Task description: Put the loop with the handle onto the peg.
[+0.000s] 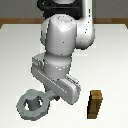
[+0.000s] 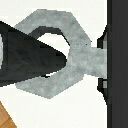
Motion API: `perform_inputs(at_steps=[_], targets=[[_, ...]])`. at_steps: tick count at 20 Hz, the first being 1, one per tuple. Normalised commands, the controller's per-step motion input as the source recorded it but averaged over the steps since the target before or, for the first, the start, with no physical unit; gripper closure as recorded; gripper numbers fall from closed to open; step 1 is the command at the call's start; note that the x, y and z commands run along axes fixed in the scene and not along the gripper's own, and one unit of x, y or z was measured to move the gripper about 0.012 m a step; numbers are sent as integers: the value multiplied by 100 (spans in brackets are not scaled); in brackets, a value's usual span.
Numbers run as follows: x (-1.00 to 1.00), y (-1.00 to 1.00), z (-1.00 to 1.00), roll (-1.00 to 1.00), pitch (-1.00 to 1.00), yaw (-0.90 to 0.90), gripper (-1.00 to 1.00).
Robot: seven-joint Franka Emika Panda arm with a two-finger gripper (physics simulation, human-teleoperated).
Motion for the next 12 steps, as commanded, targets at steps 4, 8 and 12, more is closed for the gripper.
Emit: perform_inputs(at_steps=[4, 8, 12], targets=[[0, 0, 0, 0, 0, 0, -100], [0, 0, 0, 0, 0, 0, -100], [0, 0, 0, 0, 0, 0, -100]])
